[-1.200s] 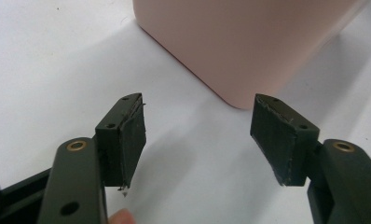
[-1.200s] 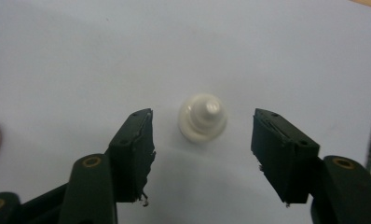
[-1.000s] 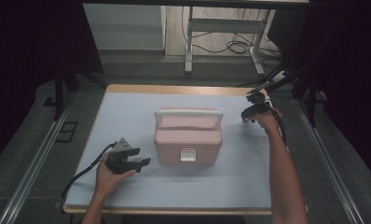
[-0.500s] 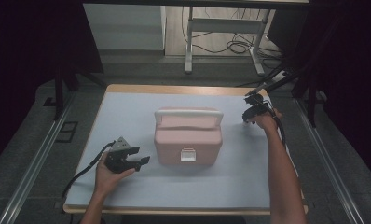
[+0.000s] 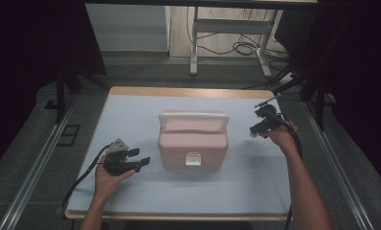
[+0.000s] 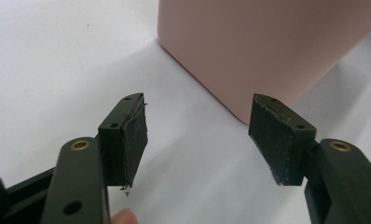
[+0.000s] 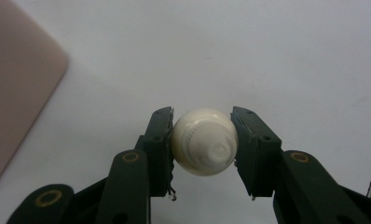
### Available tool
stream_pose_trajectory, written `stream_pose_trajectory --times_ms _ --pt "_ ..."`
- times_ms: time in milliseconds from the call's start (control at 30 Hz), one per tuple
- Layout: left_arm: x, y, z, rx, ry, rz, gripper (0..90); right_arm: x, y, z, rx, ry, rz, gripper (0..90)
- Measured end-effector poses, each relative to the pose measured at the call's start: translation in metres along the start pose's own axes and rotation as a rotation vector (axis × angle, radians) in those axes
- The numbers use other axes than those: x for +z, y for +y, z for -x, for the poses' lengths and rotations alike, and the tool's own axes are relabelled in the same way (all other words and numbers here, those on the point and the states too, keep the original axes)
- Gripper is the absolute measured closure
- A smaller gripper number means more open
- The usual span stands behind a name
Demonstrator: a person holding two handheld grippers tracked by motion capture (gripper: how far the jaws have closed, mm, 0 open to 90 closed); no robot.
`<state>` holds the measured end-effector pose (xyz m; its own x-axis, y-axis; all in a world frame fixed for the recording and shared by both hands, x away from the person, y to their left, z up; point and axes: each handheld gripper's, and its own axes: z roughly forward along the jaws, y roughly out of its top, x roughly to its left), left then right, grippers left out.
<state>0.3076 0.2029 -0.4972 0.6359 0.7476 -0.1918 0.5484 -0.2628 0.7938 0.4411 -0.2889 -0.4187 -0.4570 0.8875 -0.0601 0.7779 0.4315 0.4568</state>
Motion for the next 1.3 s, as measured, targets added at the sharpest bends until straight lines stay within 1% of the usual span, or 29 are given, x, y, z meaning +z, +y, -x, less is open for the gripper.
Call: stream_pose_trajectory --times_ms 67,267,467,600,667,767,867,1000,1133,1200,1300 --pt "0.000 0.000 0.001 0.002 0.007 0.006 37.8 -0.004 -0.002 -0.006 -0.016 0.002 0.007 60.4" --pt "0.000 -0.001 0.003 0.000 0.013 0.008 38.1 -0.010 -0.008 -0.021 -0.077 0.033 0.019 60.4" --pt "-0.001 -0.001 0.004 -0.001 0.013 0.002 37.8 -0.012 -0.015 -0.032 -0.112 0.061 0.026 60.4" --pt "-0.002 0.000 0.005 0.005 0.025 0.003 37.5 -0.009 -0.022 -0.041 -0.140 0.087 0.025 60.4" --pt "-0.003 0.000 0.005 0.007 0.038 0.002 37.4 -0.007 -0.025 -0.047 -0.161 0.094 0.020 60.3" --pt "-0.004 0.000 0.004 0.010 0.043 0.000 37.2 -0.003 -0.028 -0.055 -0.199 0.101 0.004 60.4" --pt "-0.004 0.000 0.004 0.009 0.041 0.001 37.2 0.001 -0.031 -0.060 -0.213 0.111 -0.013 60.3" --pt "-0.002 0.000 0.005 0.009 0.041 -0.007 37.1 0.009 -0.034 -0.066 -0.232 0.109 -0.042 60.3" --pt "-0.002 -0.001 0.005 0.011 0.038 -0.018 36.6 0.019 -0.037 -0.068 -0.230 0.102 -0.066 60.3" --pt "-0.003 -0.001 0.004 0.013 0.039 -0.023 36.3 0.020 -0.038 -0.068 -0.227 0.108 -0.060 60.3" --pt "-0.002 -0.001 0.004 0.010 0.036 -0.022 36.5 0.020 -0.037 -0.069 -0.238 0.114 -0.064 60.3"
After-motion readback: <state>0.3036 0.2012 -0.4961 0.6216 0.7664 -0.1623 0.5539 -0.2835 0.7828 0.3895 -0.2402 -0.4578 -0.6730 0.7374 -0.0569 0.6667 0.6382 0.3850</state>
